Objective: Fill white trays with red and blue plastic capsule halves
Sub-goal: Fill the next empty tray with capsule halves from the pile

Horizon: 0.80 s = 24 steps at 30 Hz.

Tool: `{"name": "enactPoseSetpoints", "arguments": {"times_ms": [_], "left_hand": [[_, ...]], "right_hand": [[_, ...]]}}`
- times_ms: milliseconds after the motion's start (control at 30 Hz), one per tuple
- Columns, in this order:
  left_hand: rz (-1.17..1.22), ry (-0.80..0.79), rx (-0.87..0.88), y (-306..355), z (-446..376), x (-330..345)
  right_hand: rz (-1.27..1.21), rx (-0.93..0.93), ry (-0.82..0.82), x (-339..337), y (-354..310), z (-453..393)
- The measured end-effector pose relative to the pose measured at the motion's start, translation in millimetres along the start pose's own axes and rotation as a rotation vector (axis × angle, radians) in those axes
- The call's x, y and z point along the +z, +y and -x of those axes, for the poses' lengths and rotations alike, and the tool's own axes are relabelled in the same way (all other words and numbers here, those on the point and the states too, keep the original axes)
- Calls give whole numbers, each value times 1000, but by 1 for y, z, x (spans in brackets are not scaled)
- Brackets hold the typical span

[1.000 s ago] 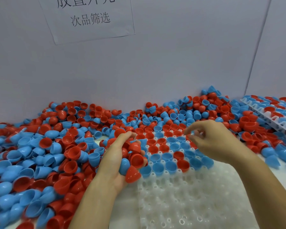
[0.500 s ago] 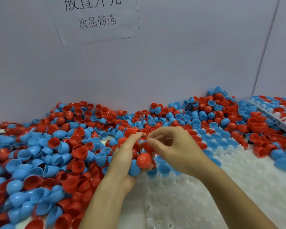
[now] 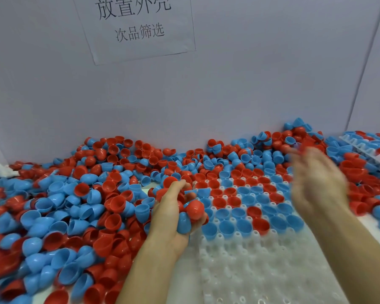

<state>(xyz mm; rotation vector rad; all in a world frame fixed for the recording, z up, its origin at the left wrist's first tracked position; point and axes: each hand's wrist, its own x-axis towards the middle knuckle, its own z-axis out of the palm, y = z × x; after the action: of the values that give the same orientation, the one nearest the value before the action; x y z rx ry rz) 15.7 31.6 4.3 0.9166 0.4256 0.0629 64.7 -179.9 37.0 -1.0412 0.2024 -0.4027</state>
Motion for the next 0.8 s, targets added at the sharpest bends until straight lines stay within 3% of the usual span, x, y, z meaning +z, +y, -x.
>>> {"name": "enactPoseSetpoints", "arguments": {"times_ms": [67,100,133,200,333,467,633,800], "left_hand": [[-12,-10,-9,-1,1,1],[-19,-13,-10,-1,1,1],[-22,-12,-10,0,1,0],[-20,-6,-5,1,1,0],[-29,2,19,-1,-2,-1],[-73,-67,-2,-2,0,0],[-73,-44,-5,-1,3,1],[-134,-129,-23,-3,5,4]], "right_hand": [[344,32,-681,22,6,23],[472,58,-884,29,11,32],[585,19,-978,32,16,36],[797,-142,-1016,30,19,39],[899,-166,-1160,24,23,45],[844,-390,-998,35,39,53],[608,-262,-765,36,38,47],[582,-119,-751,35,44,47]]}}
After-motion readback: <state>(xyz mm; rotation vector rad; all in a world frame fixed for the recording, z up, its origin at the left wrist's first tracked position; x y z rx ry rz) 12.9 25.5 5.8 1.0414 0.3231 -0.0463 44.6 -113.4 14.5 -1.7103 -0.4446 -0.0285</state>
